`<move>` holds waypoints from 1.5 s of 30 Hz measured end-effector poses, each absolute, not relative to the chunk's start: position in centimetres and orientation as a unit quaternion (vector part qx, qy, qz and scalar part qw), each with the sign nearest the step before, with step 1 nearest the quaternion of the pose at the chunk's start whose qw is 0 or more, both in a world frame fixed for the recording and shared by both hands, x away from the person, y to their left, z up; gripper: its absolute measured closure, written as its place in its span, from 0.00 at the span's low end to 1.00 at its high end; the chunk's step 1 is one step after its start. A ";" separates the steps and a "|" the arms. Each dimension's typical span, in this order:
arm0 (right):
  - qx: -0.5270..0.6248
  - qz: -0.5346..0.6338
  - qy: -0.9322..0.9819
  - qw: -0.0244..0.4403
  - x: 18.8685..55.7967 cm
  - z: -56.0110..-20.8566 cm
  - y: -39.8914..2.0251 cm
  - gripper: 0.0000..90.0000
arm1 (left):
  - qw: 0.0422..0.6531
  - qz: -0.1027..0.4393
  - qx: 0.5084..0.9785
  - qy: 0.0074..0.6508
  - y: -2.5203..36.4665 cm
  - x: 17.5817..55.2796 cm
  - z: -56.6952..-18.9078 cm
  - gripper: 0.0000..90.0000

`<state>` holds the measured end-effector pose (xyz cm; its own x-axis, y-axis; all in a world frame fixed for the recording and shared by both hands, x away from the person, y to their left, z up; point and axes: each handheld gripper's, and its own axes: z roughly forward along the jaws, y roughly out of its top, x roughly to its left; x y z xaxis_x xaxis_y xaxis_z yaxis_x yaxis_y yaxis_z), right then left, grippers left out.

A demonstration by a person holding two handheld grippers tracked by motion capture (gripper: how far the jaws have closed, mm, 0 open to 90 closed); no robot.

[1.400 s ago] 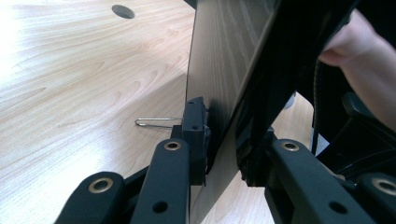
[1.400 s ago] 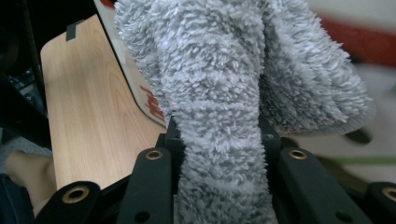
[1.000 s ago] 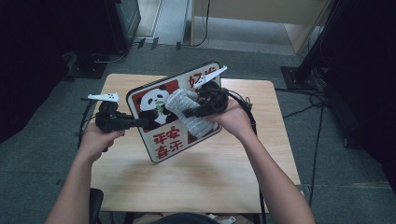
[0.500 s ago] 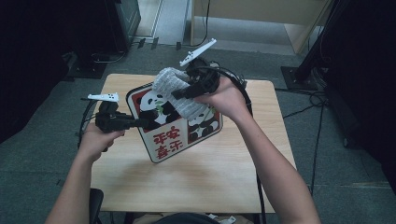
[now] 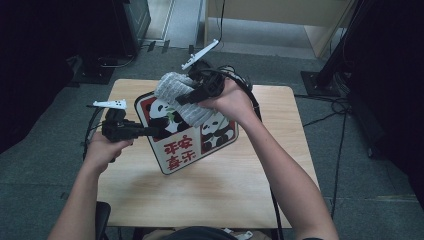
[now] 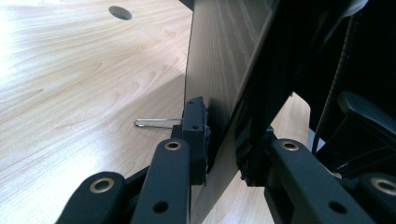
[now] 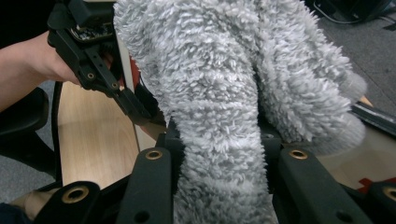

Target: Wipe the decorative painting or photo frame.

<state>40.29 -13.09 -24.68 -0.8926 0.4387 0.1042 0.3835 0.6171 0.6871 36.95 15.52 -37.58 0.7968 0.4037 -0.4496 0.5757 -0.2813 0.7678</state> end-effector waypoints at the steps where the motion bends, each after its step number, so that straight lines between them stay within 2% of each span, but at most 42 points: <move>1: 0.228 0.372 0.899 0.037 40.3 -24.7 -13.1 0.75 | 0.513 -0.083 0.798 0.306 15.5 37.0 -37.6 0.85; 17: 0.224 0.359 0.906 0.019 40.6 -26.5 -13.7 0.75 | 0.509 -0.081 0.803 0.299 15.3 37.0 -37.4 0.85; 45: 0.235 0.356 0.904 0.025 38.9 -30.8 -13.6 0.75 | 0.508 -0.084 0.804 0.297 15.3 37.0 -37.5 0.84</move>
